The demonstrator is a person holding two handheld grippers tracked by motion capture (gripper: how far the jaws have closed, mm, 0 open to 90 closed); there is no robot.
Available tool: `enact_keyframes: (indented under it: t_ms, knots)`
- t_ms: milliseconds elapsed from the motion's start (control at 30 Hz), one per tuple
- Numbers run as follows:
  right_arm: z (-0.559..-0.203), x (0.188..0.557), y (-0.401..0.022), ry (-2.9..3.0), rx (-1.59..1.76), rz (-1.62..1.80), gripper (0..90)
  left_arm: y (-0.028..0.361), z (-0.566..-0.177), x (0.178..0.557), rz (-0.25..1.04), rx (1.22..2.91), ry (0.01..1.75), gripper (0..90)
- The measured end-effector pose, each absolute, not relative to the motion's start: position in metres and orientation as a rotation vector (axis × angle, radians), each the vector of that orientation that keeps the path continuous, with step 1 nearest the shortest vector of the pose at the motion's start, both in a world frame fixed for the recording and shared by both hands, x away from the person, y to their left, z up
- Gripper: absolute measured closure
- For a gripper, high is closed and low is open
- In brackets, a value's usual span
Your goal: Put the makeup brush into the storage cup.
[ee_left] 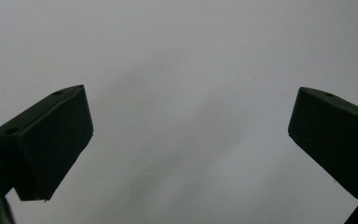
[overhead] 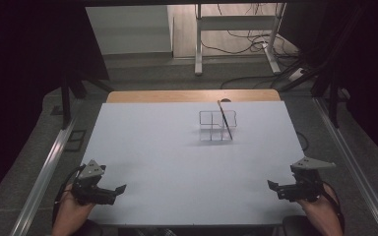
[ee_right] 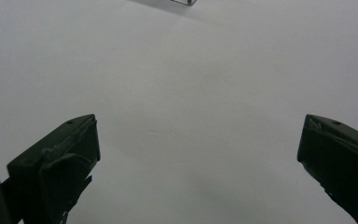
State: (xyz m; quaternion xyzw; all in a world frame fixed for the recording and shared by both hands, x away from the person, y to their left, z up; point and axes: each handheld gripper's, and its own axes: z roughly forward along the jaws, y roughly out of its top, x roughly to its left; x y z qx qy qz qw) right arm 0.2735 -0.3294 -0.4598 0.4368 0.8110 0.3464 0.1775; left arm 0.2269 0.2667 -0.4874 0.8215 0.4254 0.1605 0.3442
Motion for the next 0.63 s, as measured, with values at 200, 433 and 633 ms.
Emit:
enact_keyframes:
  t_ms: [200,433,633]
  knots:
    - [-0.4621,0.2717,-0.3339,2.284,1.238,0.957,0.0,0.2670,-0.4878,0.2267,0.422,2.137,1.103,0.3]
    - [-0.4679,0.2704,-0.3376,2.290,1.261,0.938,0.0,0.2670,-0.4883,0.2264,0.427,2.136,1.105,0.2]
    - [-0.4692,0.2701,-0.3358,2.297,1.249,0.927,0.0,0.2658,-0.4879,0.2274,0.430,2.139,1.104,0.3]
